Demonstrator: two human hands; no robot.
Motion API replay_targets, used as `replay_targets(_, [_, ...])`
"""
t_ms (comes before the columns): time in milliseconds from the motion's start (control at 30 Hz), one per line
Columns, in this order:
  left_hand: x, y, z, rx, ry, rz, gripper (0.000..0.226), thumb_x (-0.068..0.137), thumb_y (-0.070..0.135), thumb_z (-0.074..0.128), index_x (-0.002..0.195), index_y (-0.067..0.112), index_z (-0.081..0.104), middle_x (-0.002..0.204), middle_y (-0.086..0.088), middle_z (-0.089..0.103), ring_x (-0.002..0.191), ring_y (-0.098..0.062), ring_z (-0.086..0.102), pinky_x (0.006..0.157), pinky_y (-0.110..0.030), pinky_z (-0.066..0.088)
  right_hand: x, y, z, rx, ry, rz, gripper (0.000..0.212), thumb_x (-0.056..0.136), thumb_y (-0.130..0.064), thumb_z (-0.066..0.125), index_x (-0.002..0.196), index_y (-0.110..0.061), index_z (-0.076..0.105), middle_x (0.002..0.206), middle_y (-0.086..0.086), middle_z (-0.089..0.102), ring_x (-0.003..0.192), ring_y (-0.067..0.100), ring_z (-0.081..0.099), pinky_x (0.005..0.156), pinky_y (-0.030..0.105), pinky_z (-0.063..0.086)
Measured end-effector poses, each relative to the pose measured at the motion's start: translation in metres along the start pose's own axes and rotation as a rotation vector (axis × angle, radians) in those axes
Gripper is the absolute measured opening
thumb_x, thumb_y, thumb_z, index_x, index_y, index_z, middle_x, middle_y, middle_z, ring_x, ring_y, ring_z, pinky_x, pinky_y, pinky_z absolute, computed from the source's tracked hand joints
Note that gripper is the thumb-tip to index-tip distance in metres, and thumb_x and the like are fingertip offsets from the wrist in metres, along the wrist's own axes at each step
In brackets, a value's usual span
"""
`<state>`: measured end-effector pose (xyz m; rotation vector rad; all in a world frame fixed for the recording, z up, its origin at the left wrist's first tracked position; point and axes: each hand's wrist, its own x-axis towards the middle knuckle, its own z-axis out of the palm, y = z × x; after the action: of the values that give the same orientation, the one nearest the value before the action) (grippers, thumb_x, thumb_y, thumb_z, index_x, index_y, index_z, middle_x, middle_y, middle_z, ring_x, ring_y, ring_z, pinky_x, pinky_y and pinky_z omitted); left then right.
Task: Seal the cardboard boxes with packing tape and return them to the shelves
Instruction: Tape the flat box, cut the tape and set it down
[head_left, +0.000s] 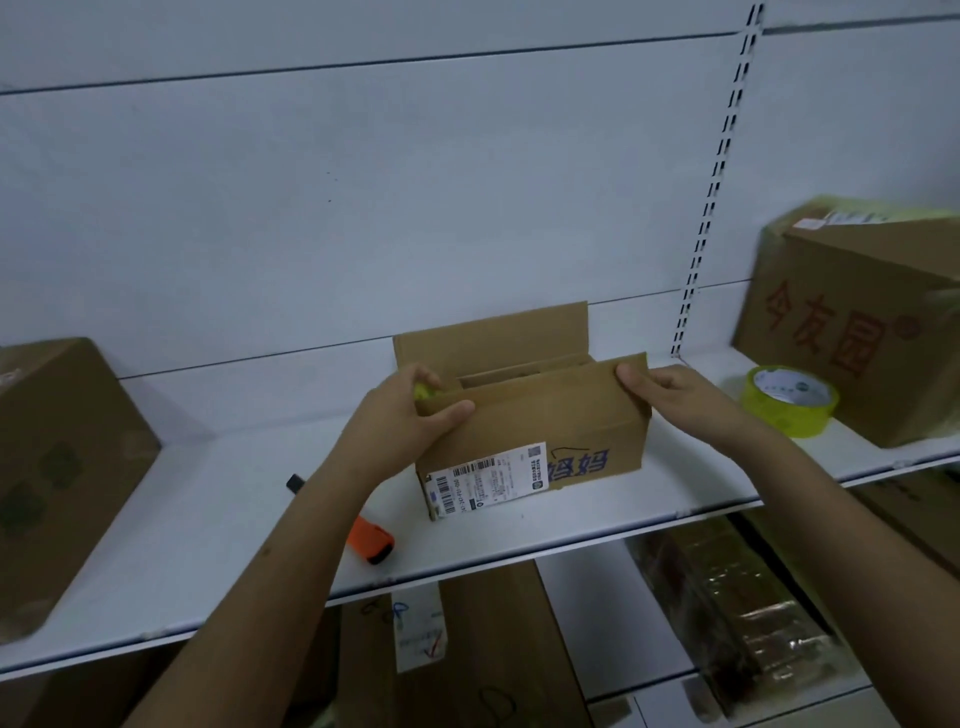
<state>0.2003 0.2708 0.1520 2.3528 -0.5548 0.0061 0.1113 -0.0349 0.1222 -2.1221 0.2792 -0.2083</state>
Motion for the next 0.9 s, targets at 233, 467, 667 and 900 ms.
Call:
replay_targets(233, [-0.001, -0.012, 0.006, -0.094, 0.413, -0.151, 0.051, 0.084, 0.027, 0.077, 0.126, 0.014, 0.051, 0.107, 0.002, 0.051, 0.086, -0.014, 0.053, 0.067, -0.028, 0.044, 0.019, 0.008, 0.028, -0.100, 0.150, 0.001, 0.061, 0.093, -0.040, 0.066, 0.146, -0.020, 0.046, 0.150, -0.001, 0.042, 0.122, 0.014, 0.049, 0.092, 0.017, 0.036])
replay_targets(467, [-0.023, 0.018, 0.024, 0.067, 0.673, 0.125, 0.039, 0.100, 0.022, 0.055, 0.135, 0.028, 0.038, 0.077, 0.011, 0.052, 0.056, -0.006, 0.050, 0.053, -0.027, 0.038, 0.020, 0.002, 0.044, 0.008, 0.053, 0.097, 0.062, 0.103, -0.033, 0.050, 0.158, -0.023, 0.022, 0.160, 0.001, 0.032, 0.142, 0.021, 0.037, 0.115, 0.031, 0.030])
replay_targets(667, [-0.021, 0.012, 0.074, 0.269, 0.518, 0.232, 0.056, 0.089, 0.002, 0.059, 0.139, 0.021, 0.043, 0.073, -0.001, 0.058, 0.051, -0.019, 0.051, 0.043, -0.030, 0.044, 0.017, -0.011, 0.056, -0.381, 0.196, 0.179, 0.070, 0.095, -0.048, 0.055, 0.148, -0.008, 0.032, 0.139, 0.017, 0.051, 0.121, 0.033, 0.053, 0.086, 0.038, 0.046])
replay_targets(900, [-0.015, -0.004, 0.075, 0.339, 0.582, 0.333, 0.042, 0.085, 0.011, 0.068, 0.124, 0.019, 0.053, 0.069, 0.001, 0.063, 0.048, -0.022, 0.056, 0.038, -0.027, 0.041, 0.069, -0.038, 0.034, -0.755, 0.247, -0.360, 0.083, 0.094, -0.048, 0.058, 0.159, -0.017, 0.015, 0.162, 0.009, 0.026, 0.148, 0.031, 0.023, 0.119, 0.042, 0.025])
